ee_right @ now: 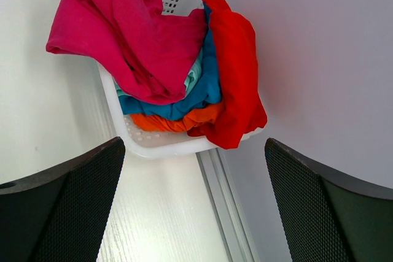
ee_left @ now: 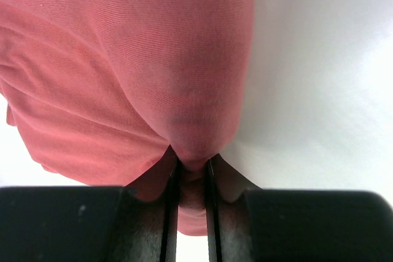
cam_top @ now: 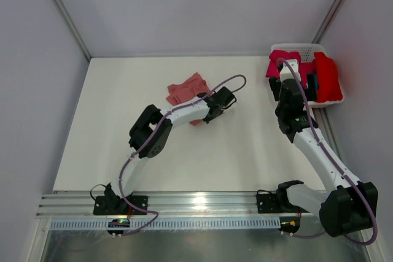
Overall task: Fold and stack the t-shirts
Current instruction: Neatly place the folded tshirt to the corner
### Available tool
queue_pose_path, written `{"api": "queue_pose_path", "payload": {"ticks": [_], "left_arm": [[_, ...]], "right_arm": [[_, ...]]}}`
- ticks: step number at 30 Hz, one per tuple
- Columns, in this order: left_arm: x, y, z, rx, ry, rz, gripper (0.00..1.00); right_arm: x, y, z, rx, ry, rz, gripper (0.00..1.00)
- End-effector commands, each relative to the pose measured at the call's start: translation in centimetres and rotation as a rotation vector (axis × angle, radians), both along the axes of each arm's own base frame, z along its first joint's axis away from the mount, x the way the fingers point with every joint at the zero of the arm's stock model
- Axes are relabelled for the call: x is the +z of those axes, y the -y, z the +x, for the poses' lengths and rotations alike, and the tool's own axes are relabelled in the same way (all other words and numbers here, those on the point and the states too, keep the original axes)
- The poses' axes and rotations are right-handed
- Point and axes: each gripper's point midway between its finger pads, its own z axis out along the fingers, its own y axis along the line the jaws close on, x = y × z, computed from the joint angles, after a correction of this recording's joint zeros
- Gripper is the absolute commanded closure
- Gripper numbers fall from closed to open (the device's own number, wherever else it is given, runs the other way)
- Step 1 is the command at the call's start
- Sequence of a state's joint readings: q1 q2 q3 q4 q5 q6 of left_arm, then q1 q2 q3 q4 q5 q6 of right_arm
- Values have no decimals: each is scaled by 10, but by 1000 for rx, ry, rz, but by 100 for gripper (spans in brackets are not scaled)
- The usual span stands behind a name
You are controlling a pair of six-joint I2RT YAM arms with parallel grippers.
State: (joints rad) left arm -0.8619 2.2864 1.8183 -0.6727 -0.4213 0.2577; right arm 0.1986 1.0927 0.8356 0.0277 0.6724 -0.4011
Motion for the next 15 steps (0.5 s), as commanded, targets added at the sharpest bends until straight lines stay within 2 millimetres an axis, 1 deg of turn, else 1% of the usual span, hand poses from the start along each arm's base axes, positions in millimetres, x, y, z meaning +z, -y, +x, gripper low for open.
{"api": "queue_pose_path", "payload": {"ticks": [1,2,4,5,6,7,8,9,10,11,13,14,15], "left_arm": [[7,-59,7,129,-52,21,88],[3,-74,10,153,-65,34,88],[3,-88,12,170,-64,51,89],[2,-99,15,180,-60,70,89],[-4,-109,13,184,-68,90,89],[-6,-117,14,190,-70,101,89],[-6,-128,16,207,-74,104,90],[-12,-137,13,202,-94,116,91],[-14,-145,13,205,-103,124,92],[-11,-157,16,223,-103,125,92],[-15,-175,13,216,-112,166,93],[-11,-183,15,223,-102,172,93],[-11,-190,14,223,-105,184,93]], "right_arm": [[19,0,-2,2,76,36,1],[19,-1,-1,10,74,37,1],[18,-2,-1,12,71,40,1],[18,-2,0,13,68,39,1],[17,-2,0,13,65,40,1],[17,-2,-1,13,64,40,1],[17,-3,-1,16,64,40,1],[18,-2,-1,16,65,41,1],[18,-2,-1,16,64,41,1],[18,-2,-1,16,66,42,1],[18,-3,-1,17,63,42,1],[17,-3,-1,17,62,43,1],[17,-2,-1,16,60,41,1]]}}
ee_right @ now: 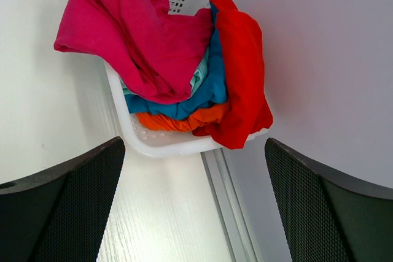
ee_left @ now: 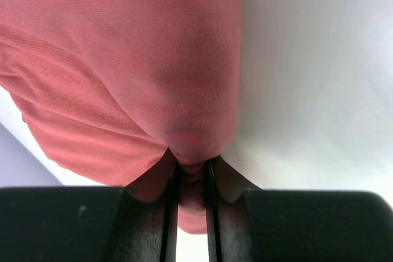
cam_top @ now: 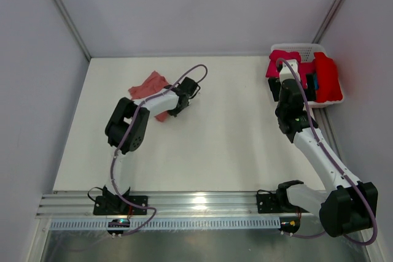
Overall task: Fold and stack the t-shirts
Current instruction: Neatly place the folded tshirt to the corner
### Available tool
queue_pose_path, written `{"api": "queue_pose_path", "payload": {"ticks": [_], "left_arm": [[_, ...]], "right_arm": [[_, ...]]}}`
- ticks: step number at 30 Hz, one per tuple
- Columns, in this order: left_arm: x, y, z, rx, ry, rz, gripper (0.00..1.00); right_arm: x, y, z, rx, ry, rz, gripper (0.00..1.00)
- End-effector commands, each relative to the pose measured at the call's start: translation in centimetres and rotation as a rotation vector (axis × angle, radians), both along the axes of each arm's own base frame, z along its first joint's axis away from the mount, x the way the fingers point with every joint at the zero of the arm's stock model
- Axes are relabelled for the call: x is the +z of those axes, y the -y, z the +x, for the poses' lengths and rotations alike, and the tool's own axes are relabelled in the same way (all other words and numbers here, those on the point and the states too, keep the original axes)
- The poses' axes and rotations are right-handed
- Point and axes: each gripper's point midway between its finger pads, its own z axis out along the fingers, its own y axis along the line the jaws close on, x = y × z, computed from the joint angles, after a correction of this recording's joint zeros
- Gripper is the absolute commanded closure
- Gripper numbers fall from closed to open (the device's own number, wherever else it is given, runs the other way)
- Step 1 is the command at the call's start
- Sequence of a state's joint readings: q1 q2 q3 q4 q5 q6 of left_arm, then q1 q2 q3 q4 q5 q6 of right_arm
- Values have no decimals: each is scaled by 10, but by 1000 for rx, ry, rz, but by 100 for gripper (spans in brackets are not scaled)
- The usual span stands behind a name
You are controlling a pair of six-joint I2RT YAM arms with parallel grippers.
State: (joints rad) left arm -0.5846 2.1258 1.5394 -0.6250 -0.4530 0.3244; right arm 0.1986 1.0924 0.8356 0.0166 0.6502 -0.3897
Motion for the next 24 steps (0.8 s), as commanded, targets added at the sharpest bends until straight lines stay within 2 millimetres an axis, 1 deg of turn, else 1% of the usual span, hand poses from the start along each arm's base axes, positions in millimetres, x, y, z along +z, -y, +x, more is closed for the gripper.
{"api": "queue_pose_path", "payload": {"ticks": [1,6,7,9,12,14,15,17,18,21,22,24], "left_arm": [[-10,-40,-18,-20,-85,95,93],[5,-77,-16,13,-72,145,94],[8,-87,-14,18,-72,165,95],[11,-97,-15,21,-75,185,100],[19,-111,-13,17,-54,225,100],[24,-113,-10,20,-41,219,100],[27,-108,-7,28,-34,174,100],[35,-105,-2,63,-28,101,100],[43,-98,2,99,-31,9,100],[49,-84,6,138,-58,-123,100],[52,-75,8,151,-68,-198,100],[54,-62,7,137,-92,-284,100]], "right_arm": [[19,1,-1,-3,63,28,1],[19,0,-1,1,58,31,1],[19,0,-1,1,58,31,1],[19,0,-1,3,59,33,1],[19,0,-1,3,59,32,1],[20,-1,0,4,59,32,1],[19,-1,0,6,58,32,1],[18,-1,0,9,56,32,1],[17,-2,1,10,53,32,1],[17,-2,2,13,52,34,1],[17,-2,1,13,52,34,0],[18,-2,1,12,54,34,1]]}}
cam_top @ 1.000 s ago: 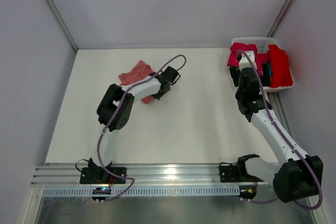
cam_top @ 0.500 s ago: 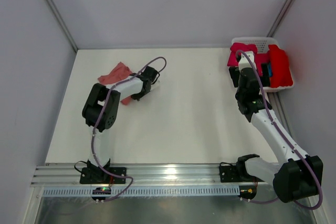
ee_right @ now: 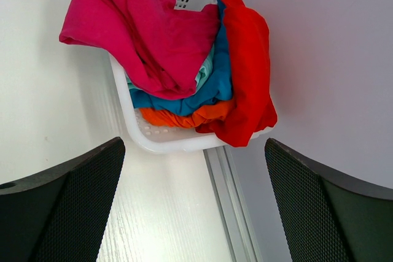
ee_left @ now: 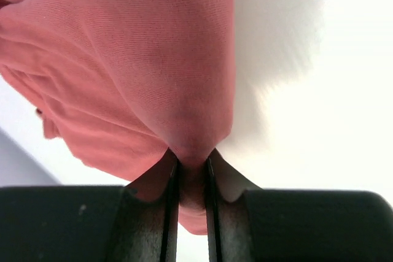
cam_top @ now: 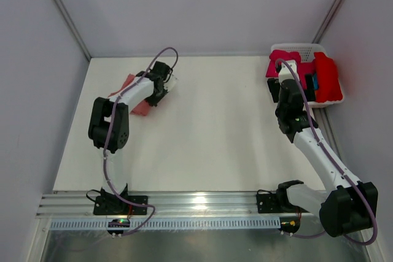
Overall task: Fold and stack the t-shirts
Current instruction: Neatly place the folded tshirt to the corner
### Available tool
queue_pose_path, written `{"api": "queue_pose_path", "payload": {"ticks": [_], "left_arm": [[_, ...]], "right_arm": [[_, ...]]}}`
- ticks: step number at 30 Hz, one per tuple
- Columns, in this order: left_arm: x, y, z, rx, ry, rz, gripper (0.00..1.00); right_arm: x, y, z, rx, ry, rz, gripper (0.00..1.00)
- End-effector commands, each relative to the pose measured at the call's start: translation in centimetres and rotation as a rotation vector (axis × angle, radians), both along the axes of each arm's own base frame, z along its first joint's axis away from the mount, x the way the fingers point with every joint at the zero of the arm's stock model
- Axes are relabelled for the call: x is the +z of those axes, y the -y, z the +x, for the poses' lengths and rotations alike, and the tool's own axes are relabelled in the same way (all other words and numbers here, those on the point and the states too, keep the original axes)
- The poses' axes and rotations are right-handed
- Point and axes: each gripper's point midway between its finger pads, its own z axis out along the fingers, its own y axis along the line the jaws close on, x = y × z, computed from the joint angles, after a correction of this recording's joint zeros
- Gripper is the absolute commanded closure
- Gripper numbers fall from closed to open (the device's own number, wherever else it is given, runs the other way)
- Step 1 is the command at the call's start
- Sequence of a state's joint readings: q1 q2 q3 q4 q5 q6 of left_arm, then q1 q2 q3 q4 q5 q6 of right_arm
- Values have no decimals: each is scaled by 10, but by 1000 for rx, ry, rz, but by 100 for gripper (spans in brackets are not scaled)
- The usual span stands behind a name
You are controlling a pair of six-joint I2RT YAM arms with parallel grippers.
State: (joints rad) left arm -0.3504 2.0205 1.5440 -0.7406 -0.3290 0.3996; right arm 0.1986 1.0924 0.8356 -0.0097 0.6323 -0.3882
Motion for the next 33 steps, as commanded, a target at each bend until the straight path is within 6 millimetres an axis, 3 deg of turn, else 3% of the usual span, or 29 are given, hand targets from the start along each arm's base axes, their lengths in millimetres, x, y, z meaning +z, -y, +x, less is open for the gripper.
{"api": "queue_pose_path", "payload": {"ticks": [1,8,12,19,24,33], "left_arm": [[22,35,-5,5,-32,-281,100],[20,57,-18,-70,-133,-456,100],[12,54,-33,-169,-209,-447,100],[-17,10,-49,-306,-324,-195,100],[-24,-14,-62,-395,-368,-67,100],[-33,-63,-62,-527,-390,243,100]], "right_arm": [[23,1,1,-7,79,32,1],[23,1,2,-9,79,32,1],[23,0,2,-6,78,33,1],[23,0,3,-6,77,35,1],[21,0,4,-5,71,35,0],[19,-1,5,-6,65,36,1]]}}
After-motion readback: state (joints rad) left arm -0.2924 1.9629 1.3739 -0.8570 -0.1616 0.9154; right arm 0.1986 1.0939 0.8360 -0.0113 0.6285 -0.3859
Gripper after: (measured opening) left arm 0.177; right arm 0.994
